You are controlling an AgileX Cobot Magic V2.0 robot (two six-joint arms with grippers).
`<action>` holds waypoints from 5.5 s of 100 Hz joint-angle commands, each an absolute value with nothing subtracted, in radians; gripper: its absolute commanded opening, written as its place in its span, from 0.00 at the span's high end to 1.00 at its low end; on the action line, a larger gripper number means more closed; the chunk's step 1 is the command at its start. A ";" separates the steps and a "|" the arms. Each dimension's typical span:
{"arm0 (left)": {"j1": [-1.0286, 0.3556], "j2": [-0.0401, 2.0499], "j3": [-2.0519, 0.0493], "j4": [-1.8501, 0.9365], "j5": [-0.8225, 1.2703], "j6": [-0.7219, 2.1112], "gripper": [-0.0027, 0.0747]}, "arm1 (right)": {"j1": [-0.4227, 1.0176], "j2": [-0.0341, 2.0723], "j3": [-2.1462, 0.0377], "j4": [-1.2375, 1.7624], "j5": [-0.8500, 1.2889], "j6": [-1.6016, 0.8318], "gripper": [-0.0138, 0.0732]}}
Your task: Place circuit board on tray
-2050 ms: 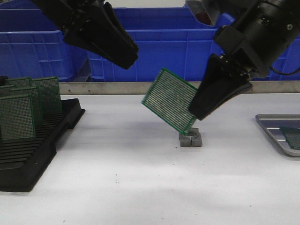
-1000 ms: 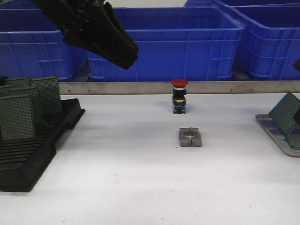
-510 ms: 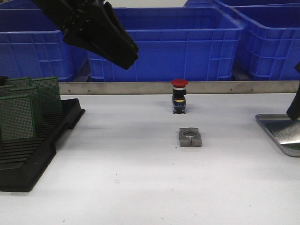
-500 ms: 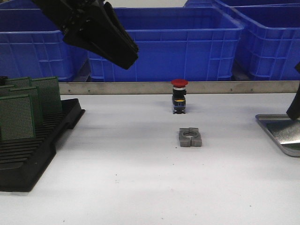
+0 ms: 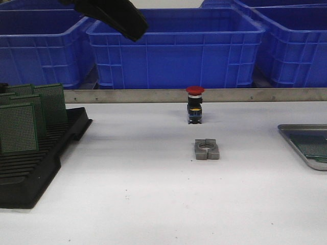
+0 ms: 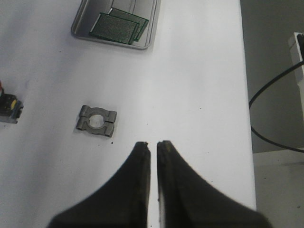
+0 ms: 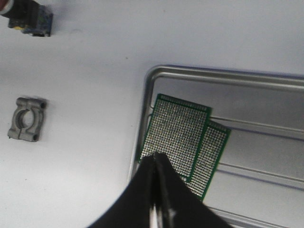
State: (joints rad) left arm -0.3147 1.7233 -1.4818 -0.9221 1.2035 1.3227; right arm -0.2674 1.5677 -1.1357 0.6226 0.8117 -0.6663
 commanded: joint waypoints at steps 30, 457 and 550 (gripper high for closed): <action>-0.135 1.559 -1.533 -0.942 1.122 1.087 0.99 | -0.083 1.204 -0.965 0.691 0.564 -0.653 0.91; -0.045 -0.034 0.024 -0.073 0.152 0.005 0.99 | -0.006 0.207 -0.209 0.422 0.025 -0.463 0.91; -0.045 -0.034 0.024 -0.073 0.152 0.005 0.99 | -0.015 -0.032 0.027 -0.080 0.101 0.129 0.91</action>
State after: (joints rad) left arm -0.0465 -0.0066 0.0039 -0.0729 0.2284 0.0150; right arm -0.0114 -0.0105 0.0263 -0.0666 0.1696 0.1316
